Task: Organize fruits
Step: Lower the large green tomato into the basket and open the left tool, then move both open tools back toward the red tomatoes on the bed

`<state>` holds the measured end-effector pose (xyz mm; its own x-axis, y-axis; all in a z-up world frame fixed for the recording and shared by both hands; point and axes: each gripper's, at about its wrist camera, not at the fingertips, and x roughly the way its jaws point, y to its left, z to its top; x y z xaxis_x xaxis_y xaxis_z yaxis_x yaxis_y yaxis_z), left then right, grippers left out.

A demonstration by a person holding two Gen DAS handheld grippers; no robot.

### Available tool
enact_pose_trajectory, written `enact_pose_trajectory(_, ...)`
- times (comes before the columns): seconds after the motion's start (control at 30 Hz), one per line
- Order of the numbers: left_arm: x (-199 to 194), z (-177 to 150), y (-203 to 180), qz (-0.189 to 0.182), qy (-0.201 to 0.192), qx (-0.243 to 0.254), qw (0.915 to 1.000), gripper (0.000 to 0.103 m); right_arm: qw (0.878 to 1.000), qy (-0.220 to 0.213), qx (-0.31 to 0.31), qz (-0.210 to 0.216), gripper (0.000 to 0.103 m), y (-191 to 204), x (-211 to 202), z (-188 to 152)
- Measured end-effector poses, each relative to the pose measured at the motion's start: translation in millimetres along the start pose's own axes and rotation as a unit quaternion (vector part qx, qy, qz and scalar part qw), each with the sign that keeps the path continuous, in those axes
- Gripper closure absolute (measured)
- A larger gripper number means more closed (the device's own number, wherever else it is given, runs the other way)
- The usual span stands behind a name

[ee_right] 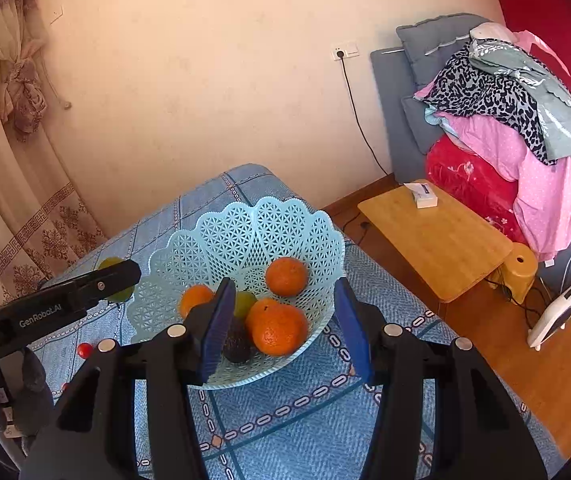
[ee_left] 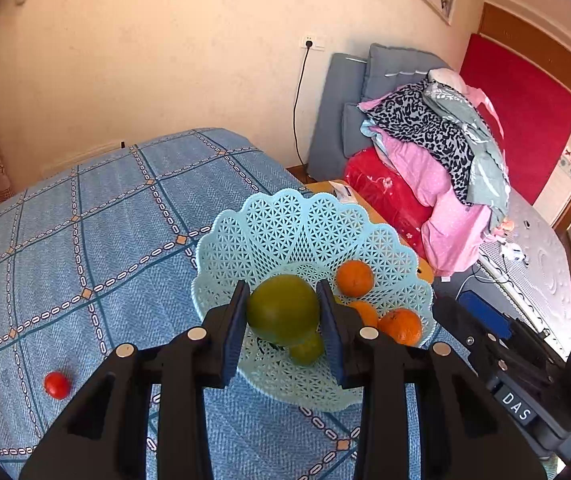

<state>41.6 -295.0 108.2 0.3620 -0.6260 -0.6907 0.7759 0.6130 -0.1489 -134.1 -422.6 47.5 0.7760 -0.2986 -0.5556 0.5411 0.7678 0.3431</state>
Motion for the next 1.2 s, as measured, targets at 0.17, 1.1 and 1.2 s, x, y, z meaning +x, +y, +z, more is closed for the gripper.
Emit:
enact_pose_trajectory(0.17, 24, 9, -9, -0.002, 0.014, 0.008, 0.9999, 0.068, 1.0, 0.007, -0.005, -0.011, 0.05, -4, 5, -2)
enact_pose_trajectory(1.1, -5, 8, 7, 0.121, -0.04, 0.024, 0.9915, 0.01, 1.0, -0.001, -0.008, 0.0, 0.034, 6, 1, -4)
enact_pose_trajectory(1.2, -14, 3, 11, 0.129, -0.046, 0.028, 0.9903, 0.01, 1.0, -0.001, -0.015, 0.003, 0.032, 14, 0, -5)
